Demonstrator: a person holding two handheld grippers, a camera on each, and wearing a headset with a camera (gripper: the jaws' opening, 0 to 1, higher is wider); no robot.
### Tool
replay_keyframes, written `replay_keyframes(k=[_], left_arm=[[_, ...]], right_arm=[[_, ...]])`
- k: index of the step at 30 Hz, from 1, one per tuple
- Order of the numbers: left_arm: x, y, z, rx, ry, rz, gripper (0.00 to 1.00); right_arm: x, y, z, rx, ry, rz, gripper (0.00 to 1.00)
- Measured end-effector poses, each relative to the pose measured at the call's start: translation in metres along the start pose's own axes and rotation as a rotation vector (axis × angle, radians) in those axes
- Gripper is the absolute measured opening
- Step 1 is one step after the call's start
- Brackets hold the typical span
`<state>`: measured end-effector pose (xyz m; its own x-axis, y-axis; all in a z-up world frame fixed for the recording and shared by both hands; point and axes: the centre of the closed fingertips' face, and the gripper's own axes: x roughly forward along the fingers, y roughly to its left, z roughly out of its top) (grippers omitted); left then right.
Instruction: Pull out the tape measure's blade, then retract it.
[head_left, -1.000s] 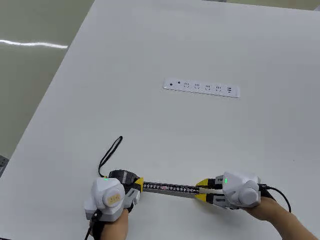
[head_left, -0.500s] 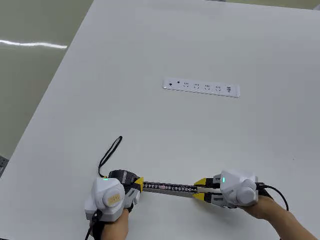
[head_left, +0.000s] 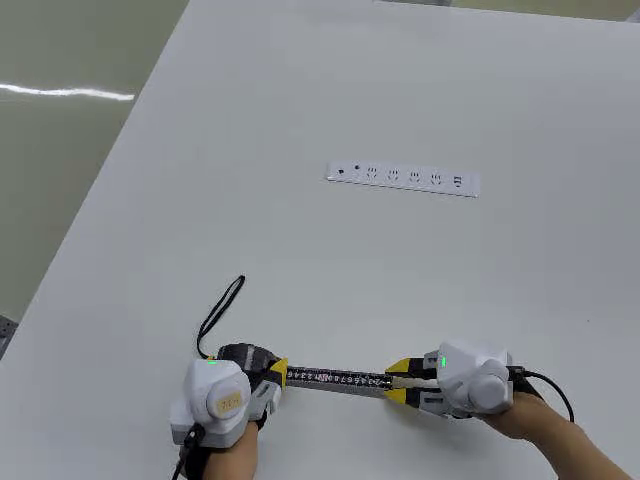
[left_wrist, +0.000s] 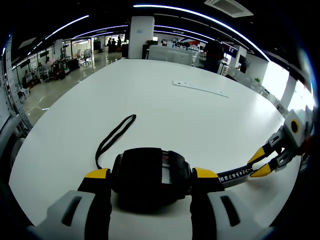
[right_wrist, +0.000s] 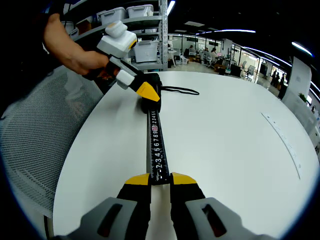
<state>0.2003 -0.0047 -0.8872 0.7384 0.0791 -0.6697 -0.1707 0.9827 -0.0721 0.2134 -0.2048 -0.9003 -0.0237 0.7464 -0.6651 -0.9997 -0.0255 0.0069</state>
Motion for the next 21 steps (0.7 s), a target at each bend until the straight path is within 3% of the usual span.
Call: replay_keyframes(k=[21], left_arm=[[-0.0006, -0.0008, 0.0003, 0.007, -0.001, -0.001, 0.61]], right_arm=[[0.0064, 0.0013, 0.0047, -0.006, -0.003, 0.013, 0.12]])
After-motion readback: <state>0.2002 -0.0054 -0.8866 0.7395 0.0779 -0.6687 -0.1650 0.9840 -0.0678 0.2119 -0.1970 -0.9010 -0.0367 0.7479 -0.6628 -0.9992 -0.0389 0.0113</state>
